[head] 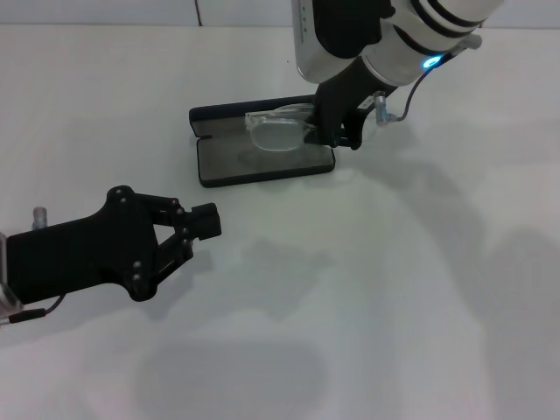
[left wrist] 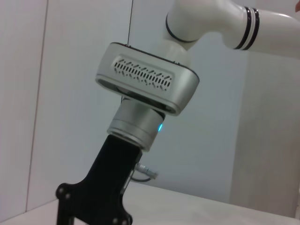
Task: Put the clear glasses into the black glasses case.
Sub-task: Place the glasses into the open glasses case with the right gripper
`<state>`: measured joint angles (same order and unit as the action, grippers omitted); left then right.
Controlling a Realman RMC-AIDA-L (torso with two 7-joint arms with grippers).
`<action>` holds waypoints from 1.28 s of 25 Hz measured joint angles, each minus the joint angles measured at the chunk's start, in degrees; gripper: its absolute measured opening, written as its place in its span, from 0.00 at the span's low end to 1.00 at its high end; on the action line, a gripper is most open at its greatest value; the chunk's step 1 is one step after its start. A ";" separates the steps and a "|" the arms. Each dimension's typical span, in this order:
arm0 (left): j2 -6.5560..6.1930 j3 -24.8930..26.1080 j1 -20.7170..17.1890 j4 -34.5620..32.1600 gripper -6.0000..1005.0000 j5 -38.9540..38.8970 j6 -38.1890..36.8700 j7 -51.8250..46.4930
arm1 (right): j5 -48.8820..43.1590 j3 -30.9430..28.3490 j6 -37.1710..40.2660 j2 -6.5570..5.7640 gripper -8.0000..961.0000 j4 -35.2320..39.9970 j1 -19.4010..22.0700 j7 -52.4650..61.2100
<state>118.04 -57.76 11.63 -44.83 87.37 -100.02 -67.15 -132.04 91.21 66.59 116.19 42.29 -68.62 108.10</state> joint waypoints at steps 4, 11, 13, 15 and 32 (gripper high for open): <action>0.02 0.01 0.33 0.00 0.11 0.00 0.03 -0.02 | 2.15 1.75 -3.55 0.00 0.11 -0.09 0.72 -0.02; 0.11 0.02 0.59 0.00 0.11 -0.07 0.09 0.00 | 4.49 9.23 -8.27 0.00 0.11 -0.30 1.20 -0.69; 0.15 0.02 0.61 0.01 0.11 -0.19 0.10 0.00 | 5.25 10.95 -9.72 0.01 0.11 -0.62 1.22 -0.70; 0.24 0.02 0.61 0.00 0.11 -0.38 0.09 0.00 | 6.15 12.60 -11.43 0.00 0.11 -1.06 1.26 -0.70; 0.35 0.02 1.63 0.01 0.11 -0.36 0.09 -0.14 | 10.06 20.36 -19.28 0.00 0.11 -1.74 2.40 -0.91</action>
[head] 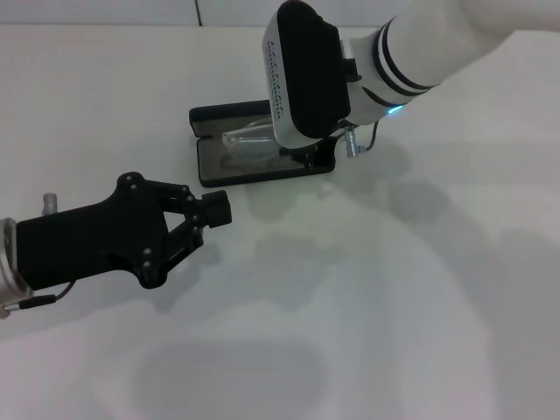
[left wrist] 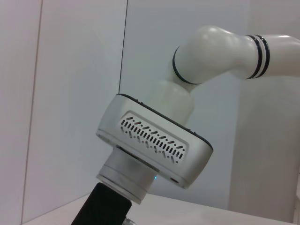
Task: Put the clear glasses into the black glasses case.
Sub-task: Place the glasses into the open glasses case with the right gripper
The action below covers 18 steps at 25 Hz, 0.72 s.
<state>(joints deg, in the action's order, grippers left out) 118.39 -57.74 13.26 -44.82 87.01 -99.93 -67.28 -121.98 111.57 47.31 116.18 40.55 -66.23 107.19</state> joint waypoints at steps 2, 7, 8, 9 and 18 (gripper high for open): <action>0.00 0.00 0.16 0.00 0.12 0.12 -0.01 -0.16 | 0.00 0.29 -0.91 0.00 0.11 -0.03 0.20 -0.04; 0.00 0.00 0.29 0.00 0.12 0.05 0.00 -0.16 | 0.00 0.97 -3.19 0.00 0.11 0.18 0.94 -0.09; 0.00 0.00 0.32 0.00 0.12 0.01 0.00 -0.17 | 0.14 1.36 -3.26 0.00 0.11 0.08 0.93 -0.11; 0.00 0.00 0.35 0.00 0.12 -0.05 0.00 -0.17 | 0.43 1.97 -3.27 0.00 0.11 -0.05 0.91 -0.11; 0.07 0.60 1.04 0.00 0.12 0.07 0.00 -0.28 | 2.13 4.07 -3.42 0.00 0.11 -0.20 0.78 -0.48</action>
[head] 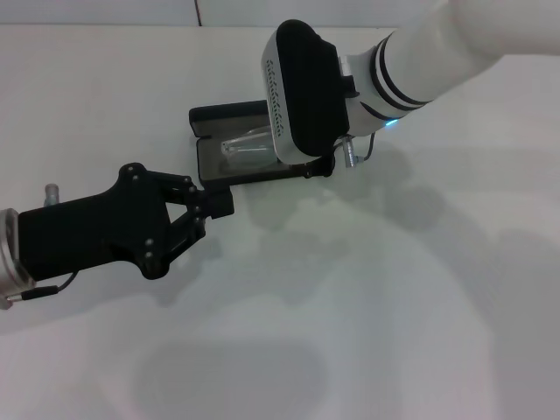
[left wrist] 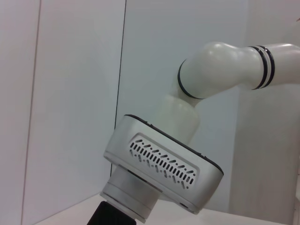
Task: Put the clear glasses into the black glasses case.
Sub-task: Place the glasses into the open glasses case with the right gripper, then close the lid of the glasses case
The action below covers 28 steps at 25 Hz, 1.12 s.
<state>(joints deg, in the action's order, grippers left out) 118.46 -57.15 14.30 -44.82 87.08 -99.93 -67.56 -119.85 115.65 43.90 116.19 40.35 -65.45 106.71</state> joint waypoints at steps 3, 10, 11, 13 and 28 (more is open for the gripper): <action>0.08 0.02 0.03 0.00 0.12 0.02 0.00 -0.02 | 0.49 0.02 -0.19 0.00 0.11 -0.09 -0.08 -0.01; 0.12 0.02 0.09 0.00 0.12 0.00 0.00 -0.03 | 0.79 0.05 -1.56 0.00 0.11 0.46 0.17 1.27; 0.10 0.02 0.07 0.00 0.12 -0.02 0.00 -0.03 | 0.78 0.07 -1.89 0.00 0.11 0.47 0.18 1.57; 0.10 0.02 0.06 0.00 0.13 -0.02 0.00 -0.03 | 0.68 0.44 -2.76 0.00 0.14 0.42 0.32 1.54; 1.01 8.08 -0.89 0.00 0.13 -2.31 -0.04 -0.35 | 1.60 -0.56 -3.37 0.00 0.34 11.06 11.21 1.29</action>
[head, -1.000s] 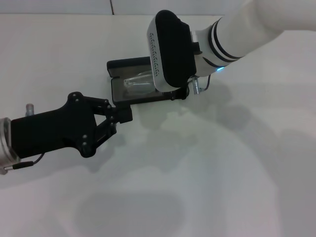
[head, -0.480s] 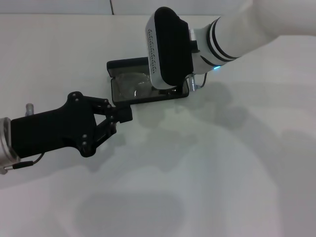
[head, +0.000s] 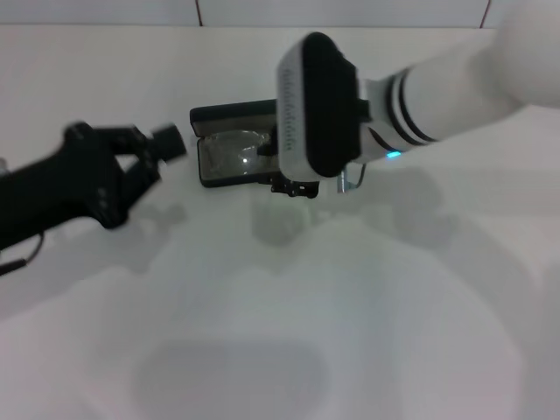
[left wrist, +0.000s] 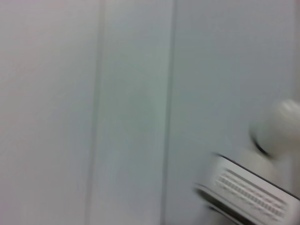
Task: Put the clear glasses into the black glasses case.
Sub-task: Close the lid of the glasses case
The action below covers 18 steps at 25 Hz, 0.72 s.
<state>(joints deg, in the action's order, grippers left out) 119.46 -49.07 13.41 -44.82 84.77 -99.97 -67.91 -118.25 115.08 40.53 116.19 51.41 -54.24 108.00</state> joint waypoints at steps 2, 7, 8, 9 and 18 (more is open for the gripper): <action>0.01 1.46 -0.10 0.03 0.13 -2.05 0.03 -1.09 | 0.86 -1.82 0.00 0.00 0.34 4.48 5.28 -0.93; 0.06 5.08 2.94 0.43 0.13 -5.51 2.98 -4.16 | 15.10 -7.78 1.33 -0.14 0.34 11.39 18.13 -11.89; 0.07 5.19 4.42 0.53 0.13 -5.46 4.68 -5.42 | 19.56 -9.83 2.63 -0.25 0.34 12.11 21.28 -15.43; 0.05 5.08 5.99 0.57 0.13 -5.13 6.34 -6.70 | 24.29 -12.15 4.98 -0.25 0.34 12.21 23.65 -18.67; 0.10 4.01 20.09 5.24 0.14 4.20 21.06 -11.51 | 49.79 -33.19 30.44 -0.45 0.34 -3.37 31.24 -34.68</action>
<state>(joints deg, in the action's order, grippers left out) 119.56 -45.05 33.50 -39.58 88.96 -78.91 -79.42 -68.46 81.90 70.97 115.74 48.04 -23.00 73.32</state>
